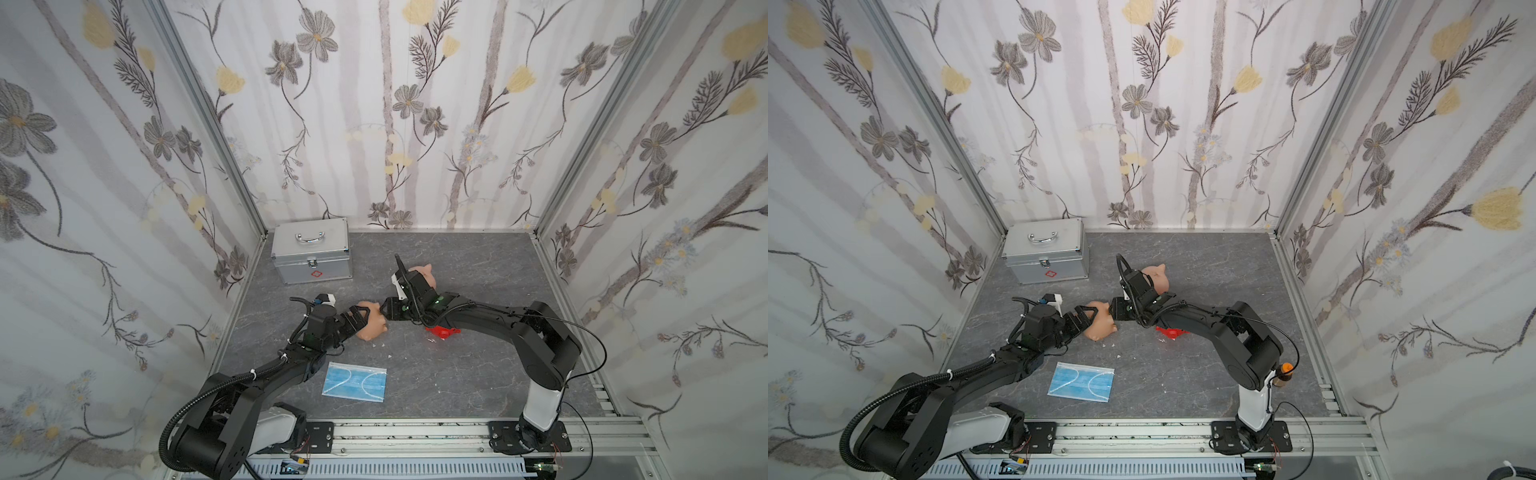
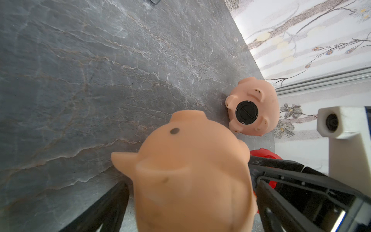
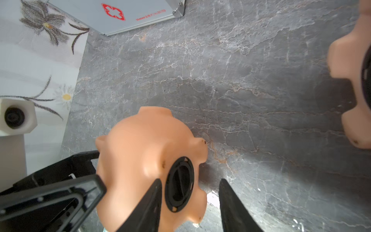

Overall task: Open piggy banks
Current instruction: Adjust the piggy bank at the center of the board.

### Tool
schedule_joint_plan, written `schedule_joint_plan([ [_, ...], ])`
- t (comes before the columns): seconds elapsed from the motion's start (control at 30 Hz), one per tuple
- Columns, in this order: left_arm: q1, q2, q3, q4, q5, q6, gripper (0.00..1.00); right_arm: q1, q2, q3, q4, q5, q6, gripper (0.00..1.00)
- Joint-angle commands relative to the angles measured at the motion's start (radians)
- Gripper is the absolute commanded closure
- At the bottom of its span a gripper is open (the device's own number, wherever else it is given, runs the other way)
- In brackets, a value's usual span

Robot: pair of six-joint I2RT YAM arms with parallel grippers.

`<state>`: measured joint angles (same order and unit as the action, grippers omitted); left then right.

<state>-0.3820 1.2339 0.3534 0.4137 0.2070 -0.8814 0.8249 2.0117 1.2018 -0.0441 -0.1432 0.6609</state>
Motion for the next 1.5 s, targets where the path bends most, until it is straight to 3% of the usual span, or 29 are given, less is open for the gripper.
schedule_joint_plan([
  [0.0,0.002,0.016,0.013,0.027,0.006,-0.001,0.00,0.003,0.002,0.007,0.003,-0.017,-0.005,0.54],
  [0.43,0.005,0.104,0.050,-0.010,-0.017,0.016,0.00,0.033,-0.008,-0.028,0.065,-0.108,-0.023,0.60],
  [0.8,0.024,0.164,0.050,-0.017,0.003,0.048,0.00,-0.004,-0.117,-0.160,0.012,0.217,0.053,0.58],
  [1.33,0.046,0.282,0.111,0.031,0.184,0.142,0.00,-0.127,-0.212,-0.330,0.020,0.312,0.117,0.57],
  [1.47,0.053,0.313,0.130,0.038,0.226,0.162,0.00,-0.134,-0.267,-0.378,0.100,0.275,0.098,0.58],
])
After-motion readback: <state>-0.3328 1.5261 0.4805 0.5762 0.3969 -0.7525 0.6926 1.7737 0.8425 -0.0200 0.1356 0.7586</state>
